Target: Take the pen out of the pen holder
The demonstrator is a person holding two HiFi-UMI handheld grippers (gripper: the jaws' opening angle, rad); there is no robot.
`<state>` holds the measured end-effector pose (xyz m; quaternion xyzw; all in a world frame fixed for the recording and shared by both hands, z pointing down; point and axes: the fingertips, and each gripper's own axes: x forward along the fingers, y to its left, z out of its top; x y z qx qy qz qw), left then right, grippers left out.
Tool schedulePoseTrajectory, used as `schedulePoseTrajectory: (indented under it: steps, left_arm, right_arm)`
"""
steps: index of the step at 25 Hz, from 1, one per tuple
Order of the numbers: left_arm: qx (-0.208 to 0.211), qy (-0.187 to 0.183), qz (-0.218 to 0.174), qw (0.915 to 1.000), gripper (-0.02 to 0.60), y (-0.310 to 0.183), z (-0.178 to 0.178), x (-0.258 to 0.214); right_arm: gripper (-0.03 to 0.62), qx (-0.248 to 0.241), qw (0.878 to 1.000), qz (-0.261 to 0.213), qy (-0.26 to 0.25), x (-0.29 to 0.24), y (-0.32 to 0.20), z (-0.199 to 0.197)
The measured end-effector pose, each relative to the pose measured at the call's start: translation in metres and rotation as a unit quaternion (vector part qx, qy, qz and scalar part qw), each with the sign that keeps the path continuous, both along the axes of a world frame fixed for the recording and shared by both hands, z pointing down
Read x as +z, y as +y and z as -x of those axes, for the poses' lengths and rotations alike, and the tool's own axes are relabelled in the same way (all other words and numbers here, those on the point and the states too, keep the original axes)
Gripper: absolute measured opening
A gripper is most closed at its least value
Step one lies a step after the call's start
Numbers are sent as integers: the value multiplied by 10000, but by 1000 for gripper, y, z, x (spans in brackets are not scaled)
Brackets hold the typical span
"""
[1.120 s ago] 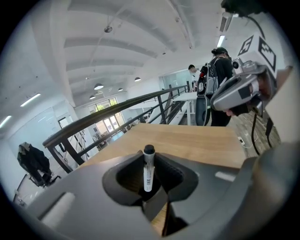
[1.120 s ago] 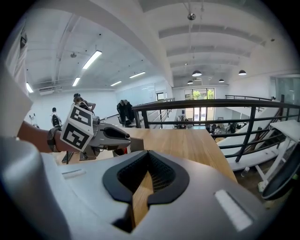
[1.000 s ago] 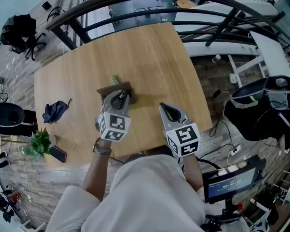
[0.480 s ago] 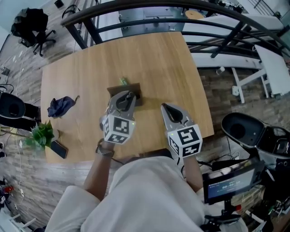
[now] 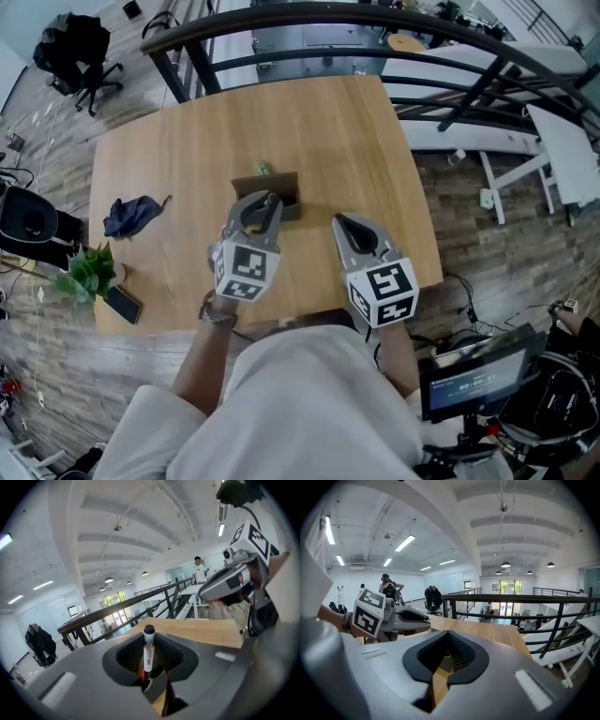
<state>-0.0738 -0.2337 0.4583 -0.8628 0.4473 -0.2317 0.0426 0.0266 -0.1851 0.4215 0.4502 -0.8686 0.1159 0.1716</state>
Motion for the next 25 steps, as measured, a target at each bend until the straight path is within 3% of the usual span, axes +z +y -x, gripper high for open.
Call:
schedulePoseTrajectory:
  steps: [12, 25]
  left_arm:
    - [-265, 300, -87, 9992, 69, 16, 24, -24]
    - [-316, 403, -628, 9967, 69, 37, 38, -81]
  right_arm:
    - [3, -181, 9994, -297, 73, -25, 4, 16]
    - [3, -394, 9971, -652, 12, -62, 10, 37]
